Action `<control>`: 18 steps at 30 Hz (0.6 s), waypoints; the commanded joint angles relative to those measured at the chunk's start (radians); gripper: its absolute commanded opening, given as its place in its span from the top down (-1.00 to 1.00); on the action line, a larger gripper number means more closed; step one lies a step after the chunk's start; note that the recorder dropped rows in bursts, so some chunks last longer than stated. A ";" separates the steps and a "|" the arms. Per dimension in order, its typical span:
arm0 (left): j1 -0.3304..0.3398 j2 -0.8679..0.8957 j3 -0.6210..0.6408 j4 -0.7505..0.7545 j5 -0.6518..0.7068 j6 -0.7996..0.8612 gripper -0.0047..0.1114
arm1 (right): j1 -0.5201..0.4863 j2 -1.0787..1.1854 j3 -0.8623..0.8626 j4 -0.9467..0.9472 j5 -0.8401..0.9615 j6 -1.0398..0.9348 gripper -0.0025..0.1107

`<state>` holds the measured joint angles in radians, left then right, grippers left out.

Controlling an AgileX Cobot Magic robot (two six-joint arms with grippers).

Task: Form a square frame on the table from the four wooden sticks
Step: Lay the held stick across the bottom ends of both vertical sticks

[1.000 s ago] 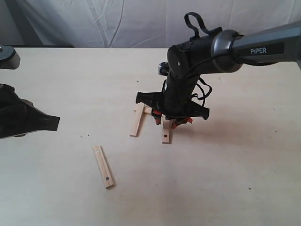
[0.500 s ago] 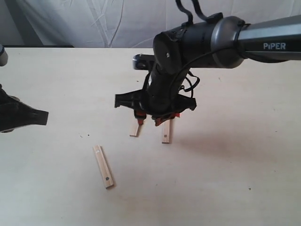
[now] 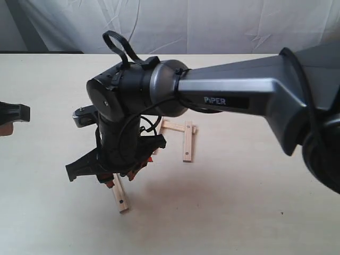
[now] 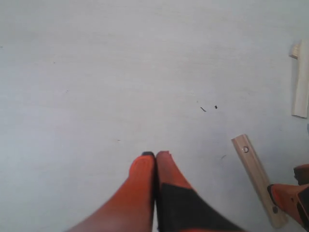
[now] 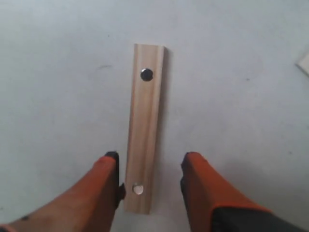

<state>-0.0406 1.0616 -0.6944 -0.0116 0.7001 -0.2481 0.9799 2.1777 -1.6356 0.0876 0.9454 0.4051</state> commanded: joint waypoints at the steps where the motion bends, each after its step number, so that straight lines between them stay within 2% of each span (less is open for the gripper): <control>1: 0.003 -0.008 -0.006 0.047 -0.052 -0.044 0.92 | -0.001 0.040 -0.046 -0.006 0.010 -0.013 0.21; 8: 0.003 -0.008 -0.006 0.034 -0.081 -0.044 0.92 | 0.002 0.066 -0.046 0.029 0.002 -0.013 0.21; 18: 0.003 -0.008 -0.006 0.026 -0.087 -0.044 0.92 | 0.028 0.097 -0.046 -0.037 -0.051 -0.013 0.25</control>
<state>-0.0406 1.0616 -0.6960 0.0227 0.6217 -0.2868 1.0088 2.2697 -1.6758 0.0667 0.8958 0.4007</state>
